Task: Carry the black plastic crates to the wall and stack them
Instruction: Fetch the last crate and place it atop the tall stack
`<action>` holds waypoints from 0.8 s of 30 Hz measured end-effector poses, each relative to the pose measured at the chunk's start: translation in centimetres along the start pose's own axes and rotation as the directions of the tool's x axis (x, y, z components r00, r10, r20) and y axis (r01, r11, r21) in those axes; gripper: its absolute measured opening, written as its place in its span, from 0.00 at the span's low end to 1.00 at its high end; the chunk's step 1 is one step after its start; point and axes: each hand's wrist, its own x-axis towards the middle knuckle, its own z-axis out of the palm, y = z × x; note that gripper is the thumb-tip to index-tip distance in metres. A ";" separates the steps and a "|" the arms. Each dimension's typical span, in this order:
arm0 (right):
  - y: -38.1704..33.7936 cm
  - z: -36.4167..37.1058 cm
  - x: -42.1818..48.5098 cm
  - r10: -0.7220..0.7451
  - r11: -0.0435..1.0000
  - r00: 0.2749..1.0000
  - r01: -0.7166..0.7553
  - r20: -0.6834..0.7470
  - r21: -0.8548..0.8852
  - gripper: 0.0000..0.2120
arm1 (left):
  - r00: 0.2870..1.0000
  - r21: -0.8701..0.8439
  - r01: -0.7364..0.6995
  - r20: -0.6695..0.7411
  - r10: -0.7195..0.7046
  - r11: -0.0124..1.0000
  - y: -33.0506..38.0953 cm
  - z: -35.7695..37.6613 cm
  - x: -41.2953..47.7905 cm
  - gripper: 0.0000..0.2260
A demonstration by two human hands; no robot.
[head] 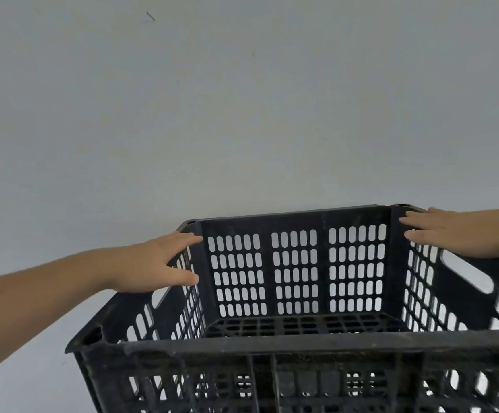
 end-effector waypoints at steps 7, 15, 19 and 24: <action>-10.6 -5.6 -0.1 0.046 0.998 0.999 -0.046 0.013 -0.034 0.32 | 0.995 0.125 -0.033 -0.089 0.044 0.992 6.0 -3.9 4.8 0.34; -16.7 -4.5 6.3 -0.019 0.992 0.999 0.022 0.026 -0.121 0.30 | 0.994 0.262 -0.094 -0.035 0.106 0.961 13.2 -2.7 11.9 0.30; -15.6 -2.6 7.8 0.020 0.995 1.000 -0.021 -0.007 -0.103 0.37 | 0.999 0.311 -0.032 -0.006 0.036 0.950 14.2 -0.8 13.8 0.38; -14.5 -2.6 7.7 -0.016 0.998 1.000 0.017 0.021 -0.054 0.42 | 0.999 0.363 -0.023 0.046 0.007 0.931 14.0 -1.3 14.0 0.46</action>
